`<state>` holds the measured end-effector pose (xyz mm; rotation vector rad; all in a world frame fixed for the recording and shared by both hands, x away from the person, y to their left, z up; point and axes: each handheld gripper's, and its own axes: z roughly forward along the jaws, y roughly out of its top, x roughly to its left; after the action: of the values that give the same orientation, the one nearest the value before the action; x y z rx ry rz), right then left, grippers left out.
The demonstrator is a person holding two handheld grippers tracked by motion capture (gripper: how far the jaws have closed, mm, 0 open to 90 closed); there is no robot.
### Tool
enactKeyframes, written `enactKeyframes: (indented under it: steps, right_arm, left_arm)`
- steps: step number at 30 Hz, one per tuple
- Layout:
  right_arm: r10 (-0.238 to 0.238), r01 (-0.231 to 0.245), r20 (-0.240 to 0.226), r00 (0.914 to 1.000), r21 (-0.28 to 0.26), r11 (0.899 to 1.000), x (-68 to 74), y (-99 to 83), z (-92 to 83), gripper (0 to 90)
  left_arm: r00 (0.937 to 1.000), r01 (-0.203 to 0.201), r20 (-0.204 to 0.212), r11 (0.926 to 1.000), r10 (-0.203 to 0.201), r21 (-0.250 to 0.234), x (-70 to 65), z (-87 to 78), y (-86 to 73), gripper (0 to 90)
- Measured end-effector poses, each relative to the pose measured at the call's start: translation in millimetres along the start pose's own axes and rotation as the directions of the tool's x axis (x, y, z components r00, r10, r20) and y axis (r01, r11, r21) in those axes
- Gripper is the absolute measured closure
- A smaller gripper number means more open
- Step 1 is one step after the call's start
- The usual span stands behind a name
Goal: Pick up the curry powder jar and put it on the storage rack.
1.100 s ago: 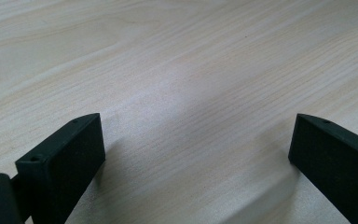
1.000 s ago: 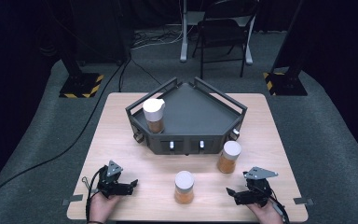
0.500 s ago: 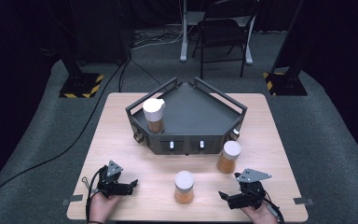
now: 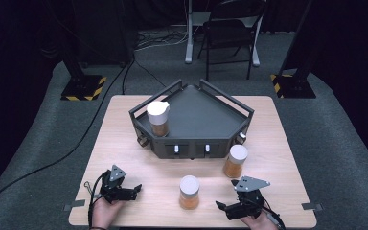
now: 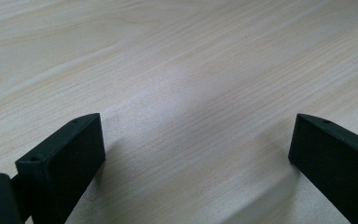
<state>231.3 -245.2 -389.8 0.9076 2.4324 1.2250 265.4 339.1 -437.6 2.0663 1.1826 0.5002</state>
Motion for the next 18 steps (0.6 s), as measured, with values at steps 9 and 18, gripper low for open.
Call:
enactKeyframes:
  steps: [9, 18]
  right_arm:
    - [-0.024, 0.023, -0.021, 0.9995, -0.031, 0.999, 8.3, 3.8, 0.7, 4.9]
    - [-0.045, 0.044, -0.037, 0.9983, -0.044, 0.998, 16.4, 10.7, 5.4, 5.0]
  left_arm:
    - [1.0, 0.0, 0.0, 1.0, 0.0, 0.0, 0.0, 0.0, 0.1, 3.3]
    - [1.0, -0.002, -0.001, 1.0, 0.002, 0.0, 0.0, 0.0, 0.1, 3.3]
